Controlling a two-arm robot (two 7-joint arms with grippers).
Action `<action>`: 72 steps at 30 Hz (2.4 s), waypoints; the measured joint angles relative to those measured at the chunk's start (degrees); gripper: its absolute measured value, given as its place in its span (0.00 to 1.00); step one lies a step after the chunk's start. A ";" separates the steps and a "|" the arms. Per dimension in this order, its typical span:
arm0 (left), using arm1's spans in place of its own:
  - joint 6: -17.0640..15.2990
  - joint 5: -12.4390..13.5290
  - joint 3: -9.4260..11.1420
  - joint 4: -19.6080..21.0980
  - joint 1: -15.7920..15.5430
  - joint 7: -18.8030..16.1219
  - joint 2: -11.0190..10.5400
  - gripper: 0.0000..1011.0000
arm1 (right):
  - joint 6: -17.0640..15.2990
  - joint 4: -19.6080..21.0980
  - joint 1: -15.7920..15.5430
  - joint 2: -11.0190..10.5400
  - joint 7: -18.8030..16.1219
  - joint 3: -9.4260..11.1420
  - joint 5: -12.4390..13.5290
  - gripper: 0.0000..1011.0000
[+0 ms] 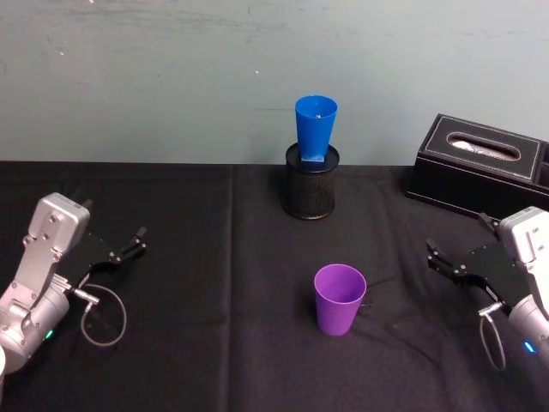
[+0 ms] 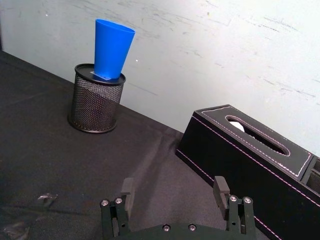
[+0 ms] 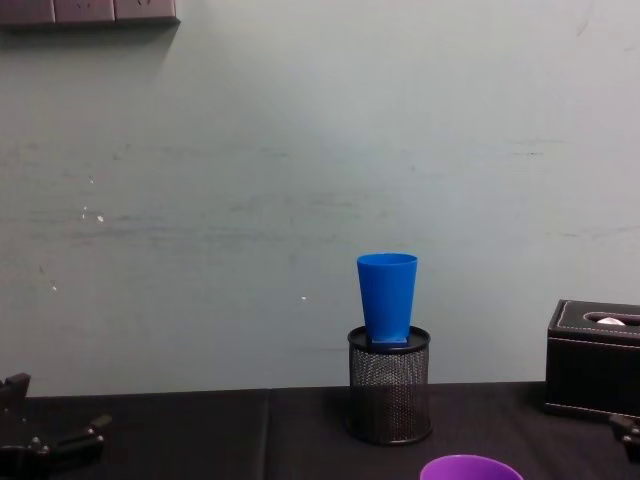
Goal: Pick up one cup with a gripper and tap it against the other cup.
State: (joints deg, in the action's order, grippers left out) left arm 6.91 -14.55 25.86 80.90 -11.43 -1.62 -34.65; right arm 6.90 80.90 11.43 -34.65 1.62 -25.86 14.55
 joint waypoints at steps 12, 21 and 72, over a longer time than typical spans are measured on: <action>0.00 0.00 0.00 0.00 0.00 0.00 0.00 1.00 | 0.00 0.00 0.00 0.00 0.00 0.00 0.00 0.99; 0.00 0.00 0.00 0.00 0.00 0.00 0.00 1.00 | 0.00 0.00 0.00 0.00 0.00 0.00 0.00 0.99; 0.00 0.00 0.00 0.00 0.00 0.00 0.00 1.00 | 0.00 0.00 0.00 0.00 0.00 0.00 0.00 0.99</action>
State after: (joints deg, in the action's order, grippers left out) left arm 6.91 -14.55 25.86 80.90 -11.43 -1.62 -34.65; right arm 6.90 80.90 11.43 -34.65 1.62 -25.86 14.55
